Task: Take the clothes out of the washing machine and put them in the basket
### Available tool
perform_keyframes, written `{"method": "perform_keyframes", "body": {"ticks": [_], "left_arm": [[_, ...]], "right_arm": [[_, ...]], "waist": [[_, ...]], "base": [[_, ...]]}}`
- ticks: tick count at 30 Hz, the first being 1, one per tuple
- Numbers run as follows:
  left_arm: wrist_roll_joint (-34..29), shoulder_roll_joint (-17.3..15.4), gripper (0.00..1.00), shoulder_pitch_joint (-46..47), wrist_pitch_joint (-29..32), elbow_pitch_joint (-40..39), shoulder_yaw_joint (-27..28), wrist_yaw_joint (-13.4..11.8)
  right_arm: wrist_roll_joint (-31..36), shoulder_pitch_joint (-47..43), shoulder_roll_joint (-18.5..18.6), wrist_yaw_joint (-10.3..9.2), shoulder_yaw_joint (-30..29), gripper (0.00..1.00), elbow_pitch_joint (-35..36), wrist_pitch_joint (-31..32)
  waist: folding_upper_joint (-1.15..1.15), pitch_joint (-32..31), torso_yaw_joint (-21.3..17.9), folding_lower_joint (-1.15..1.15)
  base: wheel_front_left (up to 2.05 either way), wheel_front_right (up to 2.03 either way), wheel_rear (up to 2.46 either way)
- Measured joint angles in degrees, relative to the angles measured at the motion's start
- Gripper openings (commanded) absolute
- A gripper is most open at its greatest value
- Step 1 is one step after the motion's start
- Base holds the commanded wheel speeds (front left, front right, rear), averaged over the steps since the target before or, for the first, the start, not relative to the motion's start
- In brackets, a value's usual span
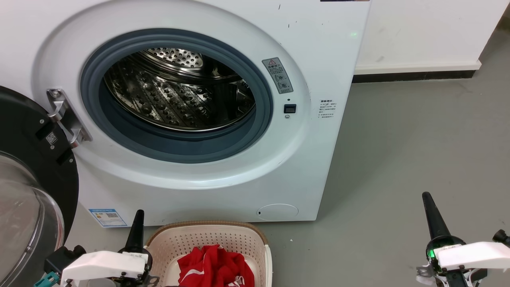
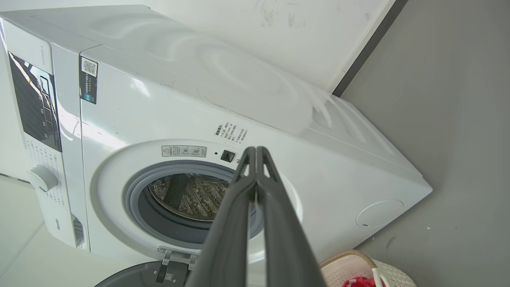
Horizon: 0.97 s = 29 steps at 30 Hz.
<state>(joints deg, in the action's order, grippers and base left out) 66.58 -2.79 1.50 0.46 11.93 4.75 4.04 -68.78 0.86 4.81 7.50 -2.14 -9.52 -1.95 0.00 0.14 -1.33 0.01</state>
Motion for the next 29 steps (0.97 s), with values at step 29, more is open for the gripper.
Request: {"method": "perform_keyframes", "body": {"ticks": [29], "left_arm": [[15.4, 0.0, 0.0, 2.6, 3.7, 1.3, 1.1, 2.0]], "right_arm": [[-15.3, 2.7, 0.0, 0.0, -1.1, 0.0, -2.6, 3.9]], "waist": [[0.0, 0.0, 0.7, -0.01]], "base": [[0.0, 0.0, 0.0]]}}
